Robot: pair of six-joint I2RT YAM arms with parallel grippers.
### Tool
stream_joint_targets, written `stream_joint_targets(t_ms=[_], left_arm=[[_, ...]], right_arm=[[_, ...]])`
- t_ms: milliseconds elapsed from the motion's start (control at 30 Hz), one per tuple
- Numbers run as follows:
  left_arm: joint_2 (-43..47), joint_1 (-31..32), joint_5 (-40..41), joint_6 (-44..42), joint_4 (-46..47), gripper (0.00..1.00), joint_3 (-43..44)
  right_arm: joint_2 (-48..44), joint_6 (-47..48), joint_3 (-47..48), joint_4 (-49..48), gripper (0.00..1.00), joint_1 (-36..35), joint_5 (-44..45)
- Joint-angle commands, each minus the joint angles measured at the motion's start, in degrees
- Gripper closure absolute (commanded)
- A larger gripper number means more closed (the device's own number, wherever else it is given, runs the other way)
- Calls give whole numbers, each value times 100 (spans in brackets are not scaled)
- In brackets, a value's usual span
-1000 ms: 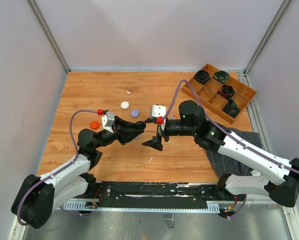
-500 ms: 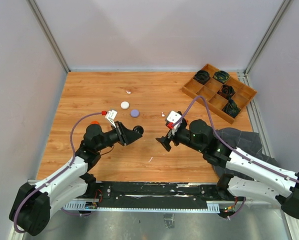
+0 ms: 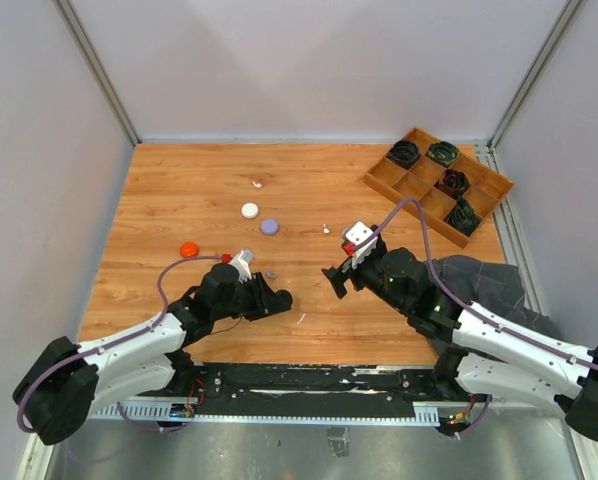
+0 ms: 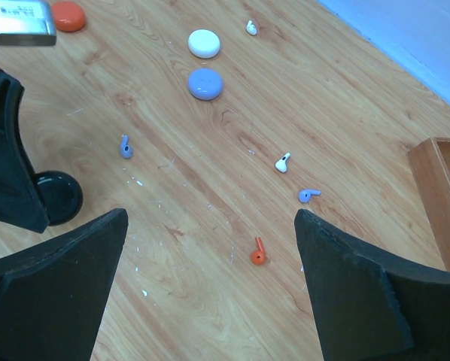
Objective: Insert the wireless bluetooth earbuds into the charging case
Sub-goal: Place the charging case.
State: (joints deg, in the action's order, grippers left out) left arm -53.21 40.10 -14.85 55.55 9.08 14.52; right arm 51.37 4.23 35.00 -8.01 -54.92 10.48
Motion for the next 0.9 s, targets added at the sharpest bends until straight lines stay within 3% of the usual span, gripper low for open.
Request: stream_joint_targets(t_ms=[0,333,633,733,867], left_arm=[[-573,292,452,268,-77,83,43],[-1341,780,875,373,-497,63,424],[-348,767,2028,164,-2612,37,716],[12,731,2546,201,-3354,22,906],[369,243,2875,-210,-4096,10,1281]], right_arm=[[-105,-148,-94,-251,6,6,200],[-248,-210,-143,-269,6,98,161],[-334,-288,-161,-274,6,185,51],[-331,-294,-155,-269,6,198,23],[-325,-309,-150,-256,5,229,-66]])
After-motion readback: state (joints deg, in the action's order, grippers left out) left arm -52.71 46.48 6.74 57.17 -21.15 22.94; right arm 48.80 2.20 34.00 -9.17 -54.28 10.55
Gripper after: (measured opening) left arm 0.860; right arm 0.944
